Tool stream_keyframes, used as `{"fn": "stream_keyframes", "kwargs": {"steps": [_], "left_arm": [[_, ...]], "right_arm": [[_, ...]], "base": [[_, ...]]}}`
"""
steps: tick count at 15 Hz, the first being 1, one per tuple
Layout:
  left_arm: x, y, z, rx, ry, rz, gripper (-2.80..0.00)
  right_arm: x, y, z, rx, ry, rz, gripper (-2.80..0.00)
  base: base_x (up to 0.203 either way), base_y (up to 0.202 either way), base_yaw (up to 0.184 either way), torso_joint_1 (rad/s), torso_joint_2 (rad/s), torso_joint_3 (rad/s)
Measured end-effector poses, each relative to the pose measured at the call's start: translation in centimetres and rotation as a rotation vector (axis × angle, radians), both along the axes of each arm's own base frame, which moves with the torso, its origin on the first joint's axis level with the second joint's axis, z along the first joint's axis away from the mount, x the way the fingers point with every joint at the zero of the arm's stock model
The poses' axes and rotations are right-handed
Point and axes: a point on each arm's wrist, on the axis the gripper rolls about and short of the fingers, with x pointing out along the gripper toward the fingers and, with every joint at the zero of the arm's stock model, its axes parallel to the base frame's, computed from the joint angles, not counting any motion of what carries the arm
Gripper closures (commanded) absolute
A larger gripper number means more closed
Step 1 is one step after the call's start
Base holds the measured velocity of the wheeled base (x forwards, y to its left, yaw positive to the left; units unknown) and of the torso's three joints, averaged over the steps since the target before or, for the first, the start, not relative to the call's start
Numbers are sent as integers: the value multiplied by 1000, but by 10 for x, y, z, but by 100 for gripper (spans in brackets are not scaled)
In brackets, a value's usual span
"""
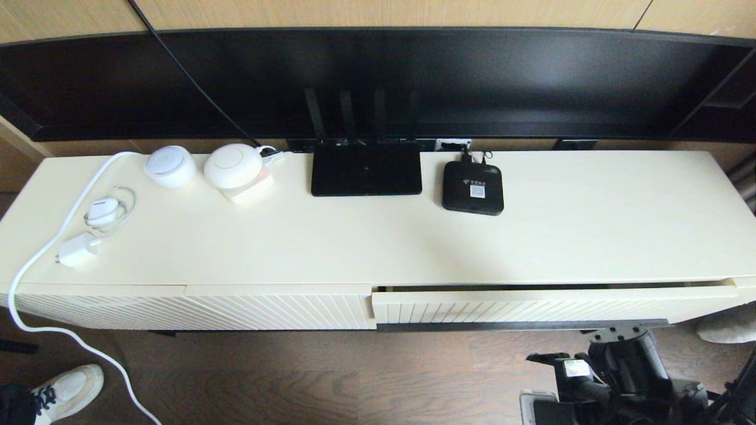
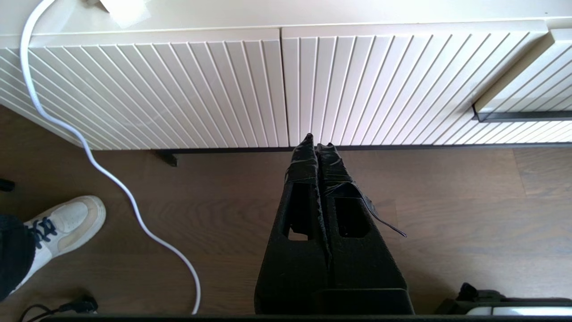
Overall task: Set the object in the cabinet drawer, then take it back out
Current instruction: Open the drawer
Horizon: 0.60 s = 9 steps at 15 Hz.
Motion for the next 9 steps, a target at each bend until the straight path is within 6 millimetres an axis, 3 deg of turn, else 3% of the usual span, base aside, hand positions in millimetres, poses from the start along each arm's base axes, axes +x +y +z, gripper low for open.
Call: {"fn": "stream_keyframes", "kwargs": {"steps": [9], "left_arm": [[0, 0, 0, 0, 0, 0, 0]], "right_arm": [[25, -1, -21, 5, -29, -38, -280]], "base": [[0, 0, 0, 0, 0, 0]]}}
